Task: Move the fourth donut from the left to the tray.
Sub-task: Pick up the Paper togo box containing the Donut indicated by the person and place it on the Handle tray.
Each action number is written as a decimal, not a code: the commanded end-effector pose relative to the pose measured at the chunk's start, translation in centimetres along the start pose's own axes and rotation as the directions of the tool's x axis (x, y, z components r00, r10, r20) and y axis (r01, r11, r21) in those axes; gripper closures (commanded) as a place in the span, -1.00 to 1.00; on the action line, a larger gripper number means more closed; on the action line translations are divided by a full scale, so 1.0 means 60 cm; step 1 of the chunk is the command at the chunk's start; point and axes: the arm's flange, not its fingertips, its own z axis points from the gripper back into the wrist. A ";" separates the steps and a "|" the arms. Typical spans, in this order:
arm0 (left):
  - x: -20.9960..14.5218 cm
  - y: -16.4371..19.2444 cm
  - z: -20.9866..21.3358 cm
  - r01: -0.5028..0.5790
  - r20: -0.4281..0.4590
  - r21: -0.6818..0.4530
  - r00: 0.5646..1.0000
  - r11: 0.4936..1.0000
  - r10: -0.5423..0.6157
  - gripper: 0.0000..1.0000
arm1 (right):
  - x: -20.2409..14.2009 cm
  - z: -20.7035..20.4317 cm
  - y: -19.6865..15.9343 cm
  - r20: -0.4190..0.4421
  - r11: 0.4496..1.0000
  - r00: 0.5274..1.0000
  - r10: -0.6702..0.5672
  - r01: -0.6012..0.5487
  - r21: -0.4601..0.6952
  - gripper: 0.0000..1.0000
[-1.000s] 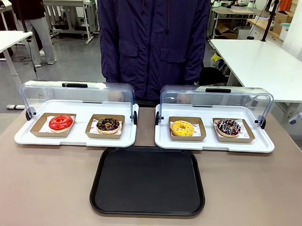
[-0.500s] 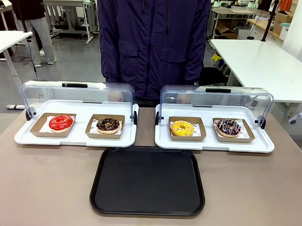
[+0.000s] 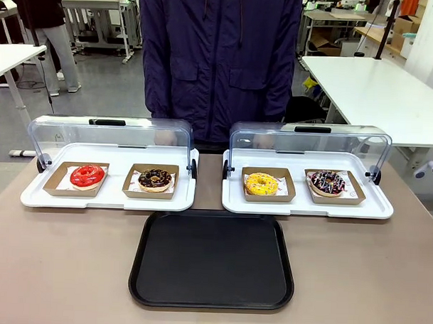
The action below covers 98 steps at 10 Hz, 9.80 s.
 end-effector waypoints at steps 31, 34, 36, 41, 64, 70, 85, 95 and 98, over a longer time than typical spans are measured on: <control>0.002 -0.001 0.002 0.007 0.009 -0.005 1.000 1.000 -0.007 -1.00 | 0.004 -0.001 -0.006 0.034 1.000 0.999 0.024 -0.024 -0.001 -1.00; 0.002 -0.001 0.002 0.007 0.009 -0.005 1.000 1.000 -0.007 -1.00 | 0.004 -0.001 -0.006 0.034 1.000 0.999 0.024 -0.024 -0.001 -1.00; 0.002 -0.001 0.002 0.007 0.009 -0.005 1.000 1.000 -0.007 -1.00 | 0.004 -0.001 -0.006 0.034 1.000 0.999 0.024 -0.024 -0.001 -1.00; 0.002 -0.001 0.002 0.007 0.009 -0.005 1.000 1.000 -0.007 -1.00 | 0.004 -0.001 -0.006 0.034 1.000 0.999 0.024 -0.024 -0.001 -1.00; 0.002 -0.001 0.002 0.007 0.009 -0.005 1.000 1.000 -0.007 -1.00 | 0.004 -0.001 -0.006 0.034 1.000 0.999 0.024 -0.024 -0.001 -1.00; 0.002 -0.001 0.002 0.007 0.009 -0.005 1.000 1.000 -0.007 -1.00 | 0.004 -0.001 -0.006 0.034 1.000 0.999 0.024 -0.024 -0.001 -1.00; 0.002 -0.001 0.002 0.007 0.009 -0.005 1.000 1.000 -0.007 -1.00 | 0.099 -0.279 0.147 -0.571 0.838 0.642 0.511 -0.519 0.166 -1.00; 0.002 -0.001 0.002 0.007 0.009 -0.005 1.000 1.000 -0.007 -1.00 | 0.019 -0.396 0.157 -0.623 0.733 0.431 0.653 -0.567 0.375 -1.00; 0.002 -0.001 0.002 0.007 0.009 -0.005 1.000 1.000 -0.007 -1.00 | 0.003 -0.410 0.147 -0.635 0.729 0.426 0.645 -0.591 0.345 -1.00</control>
